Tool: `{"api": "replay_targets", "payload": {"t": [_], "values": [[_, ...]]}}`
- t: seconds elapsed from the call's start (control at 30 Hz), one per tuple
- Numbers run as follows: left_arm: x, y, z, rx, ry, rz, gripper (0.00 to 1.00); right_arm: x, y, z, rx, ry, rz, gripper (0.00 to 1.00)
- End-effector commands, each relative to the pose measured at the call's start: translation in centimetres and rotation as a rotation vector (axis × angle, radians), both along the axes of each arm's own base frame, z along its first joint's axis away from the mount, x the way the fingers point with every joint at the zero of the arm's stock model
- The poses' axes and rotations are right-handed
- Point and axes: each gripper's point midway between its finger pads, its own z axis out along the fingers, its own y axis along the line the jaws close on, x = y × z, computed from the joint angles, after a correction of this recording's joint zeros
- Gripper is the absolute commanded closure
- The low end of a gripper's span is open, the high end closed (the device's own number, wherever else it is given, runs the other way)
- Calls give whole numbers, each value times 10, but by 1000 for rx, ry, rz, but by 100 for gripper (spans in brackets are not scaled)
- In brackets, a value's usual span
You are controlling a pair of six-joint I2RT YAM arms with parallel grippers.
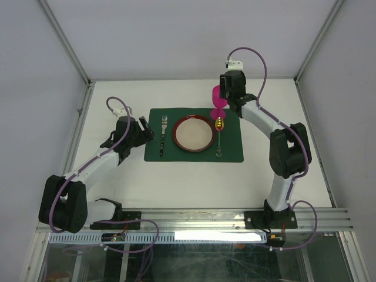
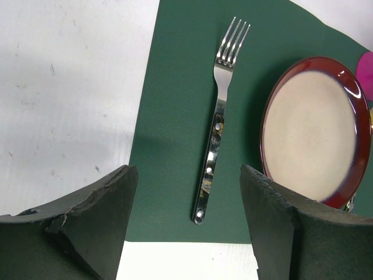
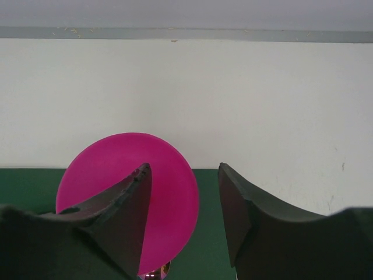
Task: Set the dinner table for one person
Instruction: Place the cup on the napkin.
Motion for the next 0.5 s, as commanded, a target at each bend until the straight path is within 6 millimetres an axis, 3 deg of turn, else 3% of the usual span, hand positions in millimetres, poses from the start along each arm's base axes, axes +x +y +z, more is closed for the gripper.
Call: {"api": "replay_targets", "payload": {"t": [0.0,0.47], "values": [[8,-8,20,-32,-76,-13,27,9,-3,81,54,-181,-20,45],[10,-10,25,-27,-92,-30,25,15,-7,132,20,-261,-21,31]]}}
